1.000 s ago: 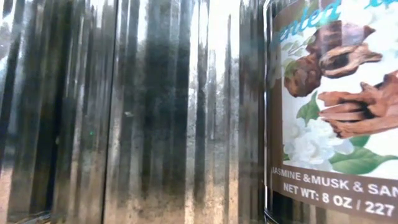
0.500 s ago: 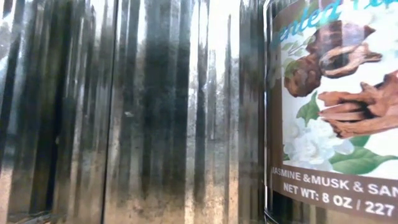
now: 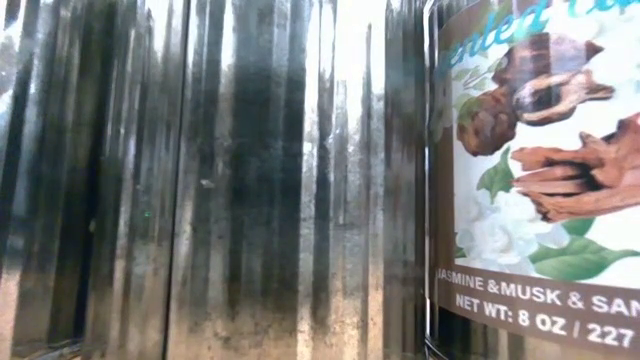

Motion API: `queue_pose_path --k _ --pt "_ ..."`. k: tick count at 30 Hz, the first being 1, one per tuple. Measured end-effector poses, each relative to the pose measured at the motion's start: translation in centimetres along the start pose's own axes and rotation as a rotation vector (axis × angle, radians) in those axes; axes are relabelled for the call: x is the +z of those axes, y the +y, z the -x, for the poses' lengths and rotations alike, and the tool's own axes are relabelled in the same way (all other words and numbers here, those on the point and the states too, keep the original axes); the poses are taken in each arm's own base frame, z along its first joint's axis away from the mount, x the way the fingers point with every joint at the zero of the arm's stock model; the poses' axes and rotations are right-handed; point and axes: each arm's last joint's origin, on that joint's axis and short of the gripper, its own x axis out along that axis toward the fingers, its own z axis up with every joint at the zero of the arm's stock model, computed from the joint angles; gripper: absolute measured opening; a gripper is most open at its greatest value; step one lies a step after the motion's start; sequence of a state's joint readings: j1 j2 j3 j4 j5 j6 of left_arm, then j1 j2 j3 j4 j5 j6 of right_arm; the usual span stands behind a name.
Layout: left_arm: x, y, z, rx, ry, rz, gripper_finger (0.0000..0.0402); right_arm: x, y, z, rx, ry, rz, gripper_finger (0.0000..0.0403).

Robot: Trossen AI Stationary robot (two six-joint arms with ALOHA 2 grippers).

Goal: Pick & Place candle stick holders
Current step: Put the left pink glass candle holder on the shelf

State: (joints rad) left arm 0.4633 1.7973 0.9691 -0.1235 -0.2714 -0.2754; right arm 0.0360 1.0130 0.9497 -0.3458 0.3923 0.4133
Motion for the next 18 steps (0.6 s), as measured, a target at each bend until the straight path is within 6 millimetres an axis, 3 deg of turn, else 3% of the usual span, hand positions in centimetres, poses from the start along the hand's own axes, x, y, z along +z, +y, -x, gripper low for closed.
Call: queue_pose_path --k 7,18 --pt "-0.06 -0.04 0.01 -0.006 0.006 -0.002 0.0071 0.0 0.0 0.0 -0.001 0.0 0.0 0.0279" --pt "0.01 -0.06 0.04 0.012 -0.006 0.012 0.0219 0.0 -0.01 0.0 -0.003 -0.001 0.003 0.0279"
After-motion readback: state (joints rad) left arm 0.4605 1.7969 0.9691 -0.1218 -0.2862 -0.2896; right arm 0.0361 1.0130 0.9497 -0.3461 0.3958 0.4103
